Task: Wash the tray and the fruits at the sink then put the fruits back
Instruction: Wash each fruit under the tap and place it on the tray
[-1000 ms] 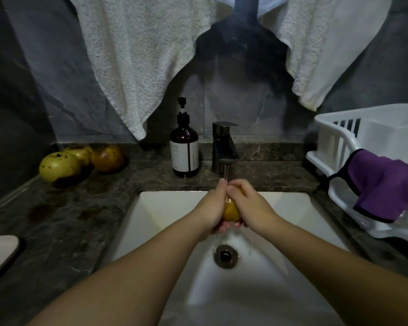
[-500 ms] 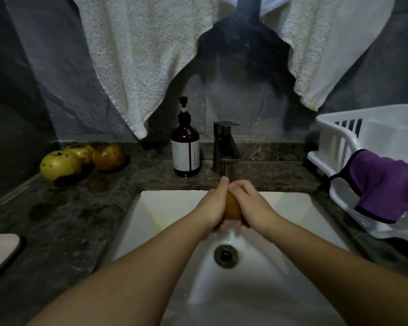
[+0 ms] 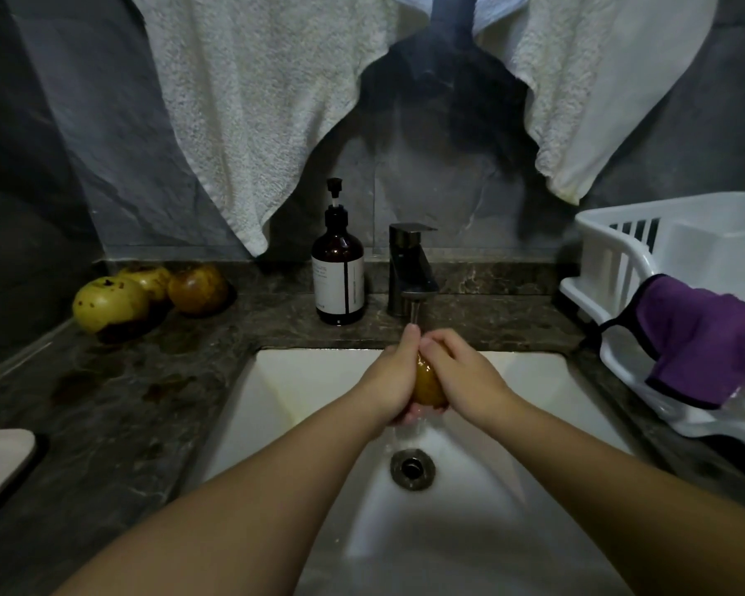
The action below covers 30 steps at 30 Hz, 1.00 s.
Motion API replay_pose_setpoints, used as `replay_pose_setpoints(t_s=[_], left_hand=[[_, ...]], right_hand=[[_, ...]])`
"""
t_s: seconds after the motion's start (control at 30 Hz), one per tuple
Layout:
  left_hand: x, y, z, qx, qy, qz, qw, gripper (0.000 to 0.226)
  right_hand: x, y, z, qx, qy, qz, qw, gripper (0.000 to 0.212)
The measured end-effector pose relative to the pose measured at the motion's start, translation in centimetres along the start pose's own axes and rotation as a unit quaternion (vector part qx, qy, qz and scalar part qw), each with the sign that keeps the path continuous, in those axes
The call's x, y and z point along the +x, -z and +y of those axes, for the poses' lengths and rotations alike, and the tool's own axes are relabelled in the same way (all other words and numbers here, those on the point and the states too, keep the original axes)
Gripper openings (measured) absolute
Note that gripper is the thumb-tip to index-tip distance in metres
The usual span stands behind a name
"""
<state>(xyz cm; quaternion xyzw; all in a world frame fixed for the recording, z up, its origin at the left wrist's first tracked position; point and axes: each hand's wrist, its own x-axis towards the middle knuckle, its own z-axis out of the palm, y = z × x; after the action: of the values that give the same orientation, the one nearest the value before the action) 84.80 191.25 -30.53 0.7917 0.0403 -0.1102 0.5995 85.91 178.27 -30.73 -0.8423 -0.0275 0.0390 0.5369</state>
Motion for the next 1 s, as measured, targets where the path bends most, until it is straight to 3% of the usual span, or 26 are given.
replay_pose_setpoints(t_s=[0.13, 0.27, 0.37, 0.5, 0.63, 0.73, 0.87, 1.0], left_hand=[[0.32, -0.02, -0.49, 0.07, -0.055, 0.052, 0.995, 0.065], [-0.05, 0.29, -0.14, -0.011, 0.005, -0.001, 1.0, 0.067], [0.22, 0.17, -0.33, 0.039, -0.05, 0.044, 0.997, 0.061], [-0.09, 0.09, -0.09, -0.032, -0.017, -0.016, 0.999, 0.058], [0.41, 0.1, -0.39, 0.006, -0.042, 0.026, 0.999, 0.05], [0.0, 0.1, -0.22, -0.064, 0.014, -0.024, 0.998, 0.059], [0.46, 0.04, -0.55, 0.01, -0.029, 0.021, 0.999, 0.063], [-0.16, -0.01, -0.13, -0.061, 0.025, -0.037, 0.997, 0.071]], right_hand=[[-0.28, -0.19, -0.1, 0.076, -0.101, -0.056, 0.99, 0.049], [-0.12, -0.19, -0.09, 0.035, -0.027, -0.016, 0.999, 0.025], [-0.19, -0.21, -0.25, 0.073, -0.092, -0.047, 0.992, 0.048], [-0.14, -0.2, -0.36, 0.047, -0.034, 0.014, 0.998, 0.033], [-0.2, -0.15, -0.6, 0.086, -0.093, -0.035, 0.991, 0.052], [-0.23, -0.09, -0.43, 0.051, -0.043, -0.002, 0.998, 0.041], [-0.32, -0.25, -0.29, 0.082, -0.091, -0.046, 0.991, 0.045], [0.05, -0.04, -0.02, 0.04, -0.01, -0.008, 0.999, 0.026]])
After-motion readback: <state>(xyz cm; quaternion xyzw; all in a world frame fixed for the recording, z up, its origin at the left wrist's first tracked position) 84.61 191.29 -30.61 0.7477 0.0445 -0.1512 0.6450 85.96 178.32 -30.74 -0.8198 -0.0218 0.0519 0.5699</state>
